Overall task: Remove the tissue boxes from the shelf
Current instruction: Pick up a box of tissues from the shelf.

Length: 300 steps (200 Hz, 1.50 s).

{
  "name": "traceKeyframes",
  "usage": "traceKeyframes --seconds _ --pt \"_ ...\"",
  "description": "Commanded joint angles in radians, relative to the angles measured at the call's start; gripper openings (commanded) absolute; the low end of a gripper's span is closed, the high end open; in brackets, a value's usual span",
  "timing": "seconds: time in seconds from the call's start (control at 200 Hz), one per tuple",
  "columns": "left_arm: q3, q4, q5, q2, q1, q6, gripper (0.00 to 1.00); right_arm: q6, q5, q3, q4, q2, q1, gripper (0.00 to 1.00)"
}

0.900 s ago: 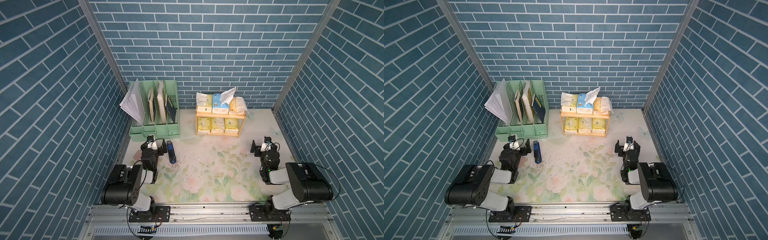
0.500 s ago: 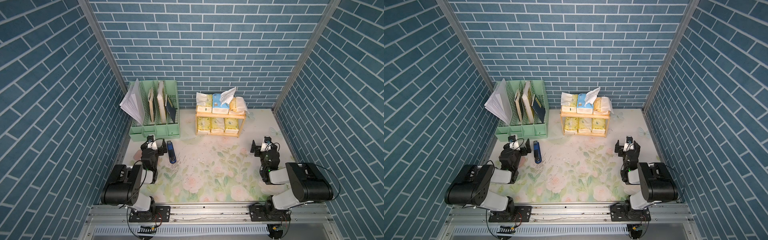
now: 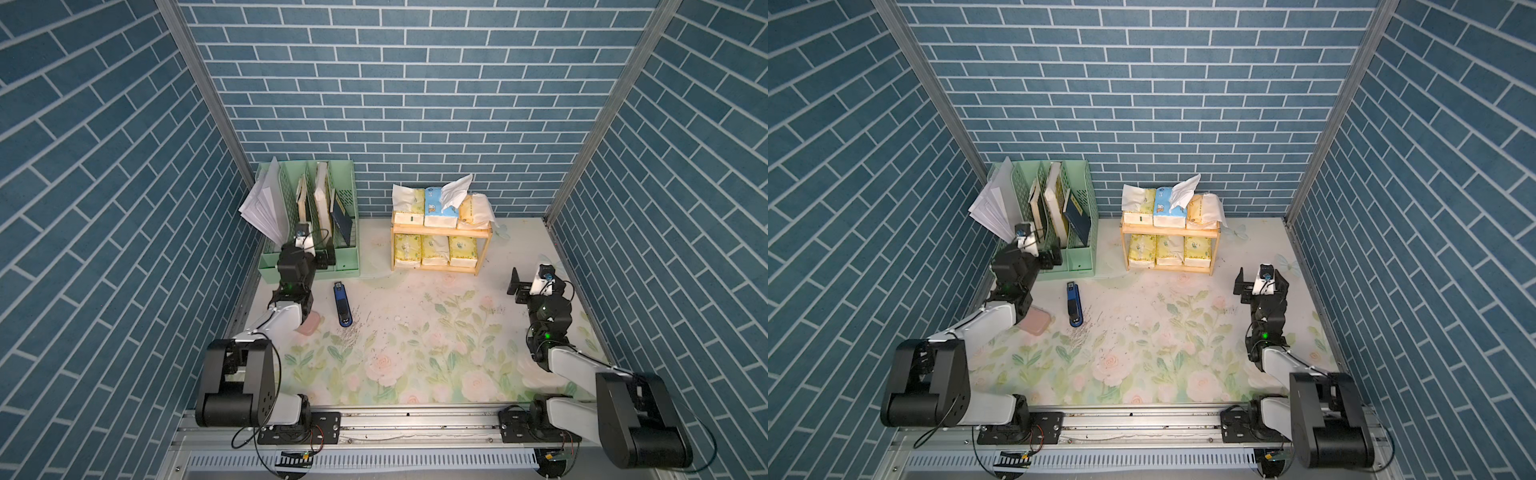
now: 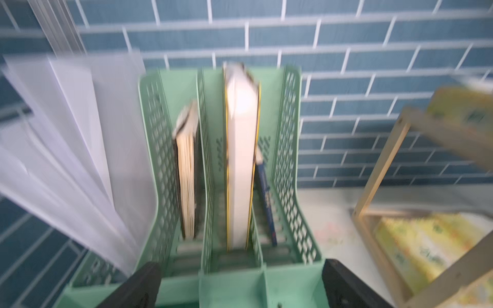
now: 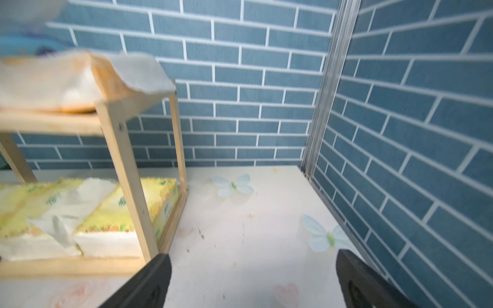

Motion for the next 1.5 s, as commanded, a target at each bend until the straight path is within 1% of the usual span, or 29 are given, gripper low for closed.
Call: traceKeyframes --seconds 0.0,0.105,0.19,0.265,0.395,0.41,0.445,0.53,0.58,0.765,0.92,0.95,1.03,1.09,1.17,1.245,1.385,1.495 --pt "0.039 -0.176 0.025 -0.065 -0.035 -0.053 1.0 0.044 -0.03 0.056 -0.244 -0.137 -0.002 1.0" --pt "0.075 -0.208 -0.009 -0.114 -0.063 -0.126 1.0 0.087 -0.053 0.099 -0.395 -0.252 -0.002 1.0" --pt "0.096 -0.239 -0.023 -0.154 -0.078 -0.199 1.0 0.137 -0.076 0.142 -0.52 -0.316 -0.003 1.0" --pt "0.153 -0.324 -0.001 -0.163 -0.082 -0.288 1.0 0.191 -0.128 0.198 -0.635 -0.351 -0.002 1.0" --pt "0.295 -0.486 0.137 -0.099 -0.086 -0.455 1.0 0.274 -0.189 0.292 -0.777 -0.365 -0.003 1.0" --pt "0.309 -0.501 0.152 -0.087 -0.087 -0.47 1.0 0.283 -0.22 0.298 -0.789 -0.365 -0.002 1.0" --pt "0.341 -0.529 0.194 -0.06 -0.093 -0.503 1.0 0.304 -0.245 0.313 -0.805 -0.366 -0.003 1.0" --pt "0.402 -0.555 0.264 0.0 -0.128 -0.566 0.99 0.354 -0.29 0.326 -0.818 -0.369 -0.002 1.0" --pt "0.429 -0.561 0.279 0.027 -0.156 -0.584 0.98 0.371 -0.31 0.327 -0.817 -0.371 -0.002 1.0" --pt "0.568 -0.623 0.287 0.132 -0.262 -0.564 0.95 0.367 -0.321 0.335 -0.859 -0.356 -0.002 1.0" --pt "0.686 -0.683 0.265 0.218 -0.34 -0.52 0.85 0.365 -0.304 0.33 -0.875 -0.354 -0.001 1.0" --pt "0.707 -0.694 0.262 0.236 -0.347 -0.516 0.83 0.366 -0.301 0.327 -0.874 -0.355 -0.001 1.0" --pt "0.76 -0.726 0.245 0.283 -0.365 -0.496 0.8 0.368 -0.299 0.323 -0.875 -0.353 0.0 1.0" --pt "0.8 -0.757 0.197 0.315 -0.375 -0.476 0.79 0.369 -0.297 0.32 -0.874 -0.354 -0.001 1.0" --pt "0.845 -0.784 0.143 0.353 -0.383 -0.451 0.74 0.369 -0.288 0.313 -0.874 -0.354 -0.001 1.0" --pt "0.88 -0.802 0.116 0.391 -0.387 -0.436 0.71 0.369 -0.285 0.311 -0.874 -0.349 -0.001 1.0" --pt "0.931 -0.824 0.1 0.454 -0.403 -0.412 0.62 0.369 -0.282 0.307 -0.872 -0.34 -0.001 1.0" --pt "0.975 -0.843 0.083 0.499 -0.419 -0.39 0.59 0.369 -0.281 0.302 -0.87 -0.331 -0.001 1.0"
